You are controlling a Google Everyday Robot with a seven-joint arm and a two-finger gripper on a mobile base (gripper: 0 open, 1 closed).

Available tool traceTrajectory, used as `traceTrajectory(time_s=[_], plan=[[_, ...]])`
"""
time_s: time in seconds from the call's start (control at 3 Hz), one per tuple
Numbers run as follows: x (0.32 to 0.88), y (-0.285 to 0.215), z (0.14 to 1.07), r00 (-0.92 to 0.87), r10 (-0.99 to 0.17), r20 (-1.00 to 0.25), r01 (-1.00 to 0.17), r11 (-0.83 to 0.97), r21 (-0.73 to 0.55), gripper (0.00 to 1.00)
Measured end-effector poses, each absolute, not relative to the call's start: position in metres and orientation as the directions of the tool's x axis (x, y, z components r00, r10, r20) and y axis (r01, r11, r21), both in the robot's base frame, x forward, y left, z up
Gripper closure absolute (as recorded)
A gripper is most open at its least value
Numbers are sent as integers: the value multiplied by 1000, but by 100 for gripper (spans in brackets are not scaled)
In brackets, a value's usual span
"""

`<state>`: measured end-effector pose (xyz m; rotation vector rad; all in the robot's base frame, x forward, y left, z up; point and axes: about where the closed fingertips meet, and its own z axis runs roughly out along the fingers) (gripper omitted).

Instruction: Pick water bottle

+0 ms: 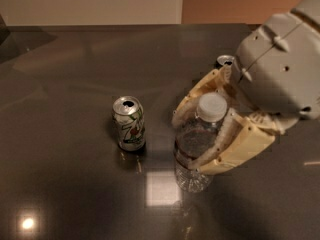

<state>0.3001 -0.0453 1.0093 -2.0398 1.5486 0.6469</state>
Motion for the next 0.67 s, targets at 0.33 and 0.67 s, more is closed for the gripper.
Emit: traceTrajectory(time_s=[0.33, 0.67], plan=[[317, -45, 1061, 277, -732, -622, -958, -259, -121, 100], [321, -39, 1070, 289, -726, -624, -957, -240, -164, 100]])
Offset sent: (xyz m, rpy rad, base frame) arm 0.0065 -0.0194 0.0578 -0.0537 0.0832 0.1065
